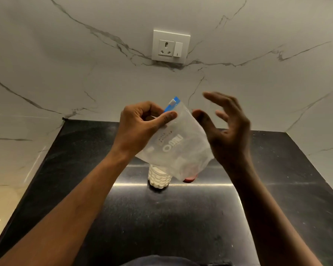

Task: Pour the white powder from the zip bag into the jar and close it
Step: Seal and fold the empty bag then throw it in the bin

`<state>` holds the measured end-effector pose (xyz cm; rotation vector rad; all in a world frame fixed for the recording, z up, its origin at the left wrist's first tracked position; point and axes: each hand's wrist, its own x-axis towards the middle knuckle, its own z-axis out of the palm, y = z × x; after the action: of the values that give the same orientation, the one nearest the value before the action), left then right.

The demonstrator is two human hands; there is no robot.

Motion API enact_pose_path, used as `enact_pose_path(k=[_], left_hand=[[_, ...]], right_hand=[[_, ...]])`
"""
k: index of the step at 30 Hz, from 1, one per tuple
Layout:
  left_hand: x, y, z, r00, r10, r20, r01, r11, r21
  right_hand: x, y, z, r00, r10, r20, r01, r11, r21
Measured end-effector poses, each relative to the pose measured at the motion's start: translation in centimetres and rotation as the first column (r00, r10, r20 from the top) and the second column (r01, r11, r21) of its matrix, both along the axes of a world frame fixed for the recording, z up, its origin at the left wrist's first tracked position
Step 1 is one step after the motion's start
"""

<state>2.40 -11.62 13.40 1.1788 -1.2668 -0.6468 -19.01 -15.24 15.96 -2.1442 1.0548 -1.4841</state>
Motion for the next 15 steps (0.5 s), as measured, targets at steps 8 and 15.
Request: enact_pose_path(k=[8, 15], left_hand=[[0.1, 0.3, 0.1, 0.991, -0.132, 0.015, 0.13, 0.988, 0.086], [0.0, 0.5, -0.6, 0.986, -0.107, 0.127, 0.095, 0.991, 0.097]], right_hand=[[2.6, -1.1, -0.8, 0.958, 0.14, 0.249, -0.241, 0.865, 0.44], [3.4, -0.4, -2.5, 0.956, 0.063, 0.288, -0.202, 0.849, 0.488]])
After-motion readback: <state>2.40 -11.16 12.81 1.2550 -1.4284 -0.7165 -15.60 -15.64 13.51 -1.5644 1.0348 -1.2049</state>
